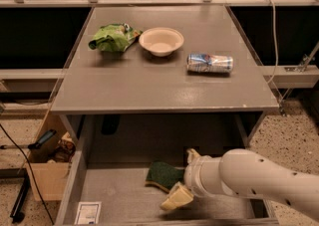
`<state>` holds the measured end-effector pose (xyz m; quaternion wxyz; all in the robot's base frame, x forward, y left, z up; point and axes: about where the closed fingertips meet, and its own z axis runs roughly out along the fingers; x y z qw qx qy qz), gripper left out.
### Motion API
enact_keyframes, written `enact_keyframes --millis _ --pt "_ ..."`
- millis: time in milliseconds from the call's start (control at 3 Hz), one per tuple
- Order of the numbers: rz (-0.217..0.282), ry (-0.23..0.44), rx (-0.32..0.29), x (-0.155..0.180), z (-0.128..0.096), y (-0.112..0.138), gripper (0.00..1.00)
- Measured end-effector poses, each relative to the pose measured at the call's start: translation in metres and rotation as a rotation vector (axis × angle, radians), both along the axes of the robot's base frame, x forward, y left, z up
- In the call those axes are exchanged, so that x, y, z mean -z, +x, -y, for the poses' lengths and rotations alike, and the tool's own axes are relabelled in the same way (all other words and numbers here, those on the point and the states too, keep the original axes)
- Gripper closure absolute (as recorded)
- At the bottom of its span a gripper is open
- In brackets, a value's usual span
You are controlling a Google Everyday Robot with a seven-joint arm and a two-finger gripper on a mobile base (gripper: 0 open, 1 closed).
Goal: Pick sponge from top drawer and place on counter
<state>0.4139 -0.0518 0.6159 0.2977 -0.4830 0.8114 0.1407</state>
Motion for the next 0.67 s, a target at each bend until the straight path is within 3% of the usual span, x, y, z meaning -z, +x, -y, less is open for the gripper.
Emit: enact_keyframes --millis 667 --pt "-0.003 -0.001 -0.003 0.019 -0.017 0.005 0.0"
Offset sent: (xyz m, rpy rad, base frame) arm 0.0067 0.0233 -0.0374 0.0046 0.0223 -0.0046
